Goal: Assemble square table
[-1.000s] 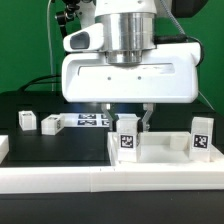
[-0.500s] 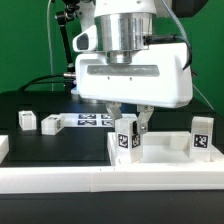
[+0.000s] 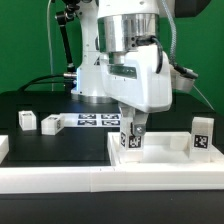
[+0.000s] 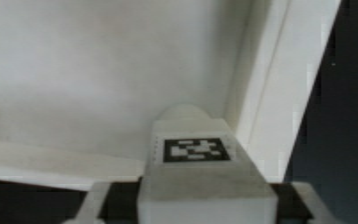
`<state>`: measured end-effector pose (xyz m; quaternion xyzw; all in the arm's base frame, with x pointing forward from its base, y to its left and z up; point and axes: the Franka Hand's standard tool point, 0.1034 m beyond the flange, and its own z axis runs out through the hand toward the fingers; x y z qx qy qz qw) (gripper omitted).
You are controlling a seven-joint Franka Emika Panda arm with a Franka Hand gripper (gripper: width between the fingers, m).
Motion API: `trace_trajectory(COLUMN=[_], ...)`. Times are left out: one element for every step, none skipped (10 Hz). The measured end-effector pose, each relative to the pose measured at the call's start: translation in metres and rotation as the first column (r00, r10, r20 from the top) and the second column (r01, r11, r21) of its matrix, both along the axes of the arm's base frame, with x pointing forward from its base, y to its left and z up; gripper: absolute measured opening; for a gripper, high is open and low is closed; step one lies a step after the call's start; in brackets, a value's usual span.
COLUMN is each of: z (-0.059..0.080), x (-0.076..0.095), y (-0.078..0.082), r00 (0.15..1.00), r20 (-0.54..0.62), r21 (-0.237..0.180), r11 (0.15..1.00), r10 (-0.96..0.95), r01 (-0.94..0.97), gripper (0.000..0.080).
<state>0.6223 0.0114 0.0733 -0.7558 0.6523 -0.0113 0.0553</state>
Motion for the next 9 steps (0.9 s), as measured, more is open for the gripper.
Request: trace_trajectory(z=[0.0001, 0.0000, 0.0001, 0.0002, 0.0001, 0.0001, 0.0000, 0.0000, 0.0000], x=[0.0002, 0.0005, 0.0008, 0.0009, 0.0010, 0.0010, 0.0013, 0.0021, 0.0022], y=[0.0004, 0.0004, 0.0008, 0.0012, 0.0011, 0.0012, 0.0007, -0.0003, -0.0002], r00=[0.997, 0.992, 0.982, 0.974, 0.974, 0.980, 0.988, 0.997, 1.000], r20=[-0.004, -0.006, -0.011, -0.014, -0.013, -0.010, -0.003, 0.010, 0.019], r21=[0.013, 0.023, 0.034, 0.041, 0.042, 0.040, 0.036, 0.027, 0.016], r11=[0.997, 0.991, 0.981, 0.973, 0.973, 0.980, 0.987, 0.996, 1.000], r10=[-0.074, -0.129, -0.189, -0.225, -0.224, -0.196, -0.154, -0.082, 0.014], r01=[0.074, 0.129, 0.190, 0.226, 0.225, 0.197, 0.154, 0.082, -0.014], gripper=[0.0290, 0.0290, 0.0290, 0.0290, 0.0290, 0.0290, 0.0457, 0.0457, 0.0587])
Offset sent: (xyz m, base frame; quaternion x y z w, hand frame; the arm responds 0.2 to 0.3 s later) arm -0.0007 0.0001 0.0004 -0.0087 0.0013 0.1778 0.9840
